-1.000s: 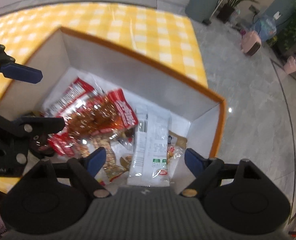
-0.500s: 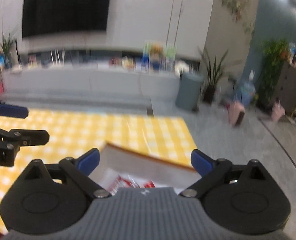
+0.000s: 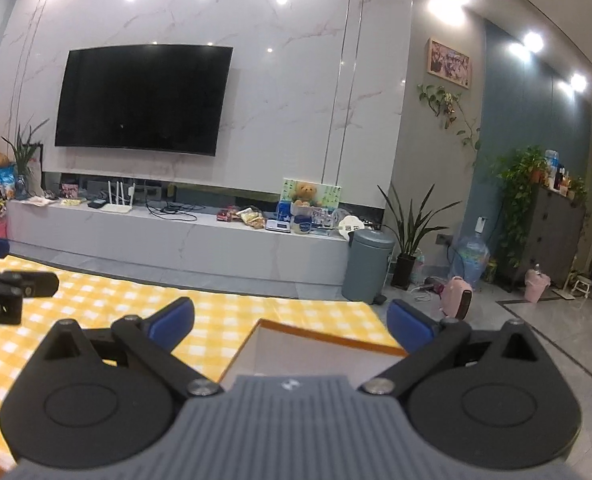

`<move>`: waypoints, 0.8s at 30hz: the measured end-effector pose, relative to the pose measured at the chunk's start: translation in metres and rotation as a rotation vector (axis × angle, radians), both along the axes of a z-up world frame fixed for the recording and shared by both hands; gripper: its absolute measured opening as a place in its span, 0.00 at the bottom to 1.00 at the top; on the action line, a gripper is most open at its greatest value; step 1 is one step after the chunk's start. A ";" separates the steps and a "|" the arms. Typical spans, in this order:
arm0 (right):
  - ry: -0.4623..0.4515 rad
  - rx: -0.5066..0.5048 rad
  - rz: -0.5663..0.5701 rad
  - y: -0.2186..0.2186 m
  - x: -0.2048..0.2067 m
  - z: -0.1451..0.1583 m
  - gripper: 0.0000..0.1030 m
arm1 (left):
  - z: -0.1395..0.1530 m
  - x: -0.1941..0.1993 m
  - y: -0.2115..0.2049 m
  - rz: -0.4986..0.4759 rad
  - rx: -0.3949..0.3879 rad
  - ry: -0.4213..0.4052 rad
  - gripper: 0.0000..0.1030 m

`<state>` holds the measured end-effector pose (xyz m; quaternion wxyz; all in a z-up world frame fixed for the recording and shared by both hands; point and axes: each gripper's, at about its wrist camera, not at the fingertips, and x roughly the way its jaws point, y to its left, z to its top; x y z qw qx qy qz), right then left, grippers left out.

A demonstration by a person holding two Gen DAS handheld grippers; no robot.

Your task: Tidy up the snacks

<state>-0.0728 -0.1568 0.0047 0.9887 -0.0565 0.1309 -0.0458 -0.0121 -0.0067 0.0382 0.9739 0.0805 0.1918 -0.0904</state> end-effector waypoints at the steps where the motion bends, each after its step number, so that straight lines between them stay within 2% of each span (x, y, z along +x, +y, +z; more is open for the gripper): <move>1: 0.004 0.008 0.006 0.004 -0.005 -0.004 0.97 | -0.003 -0.005 0.001 0.005 -0.003 -0.001 0.91; 7: 0.018 0.008 0.004 0.026 -0.029 -0.034 0.97 | -0.022 -0.020 0.017 0.052 -0.054 0.045 0.91; 10: 0.067 0.050 0.000 0.025 -0.033 -0.048 0.97 | -0.033 -0.022 0.022 0.091 -0.082 0.105 0.91; 15: 0.145 0.085 -0.002 0.025 -0.039 -0.066 0.97 | -0.053 -0.025 0.018 0.075 -0.065 0.168 0.91; 24: 0.201 0.091 -0.020 0.026 -0.031 -0.079 0.97 | -0.076 -0.021 0.014 0.045 -0.083 0.257 0.91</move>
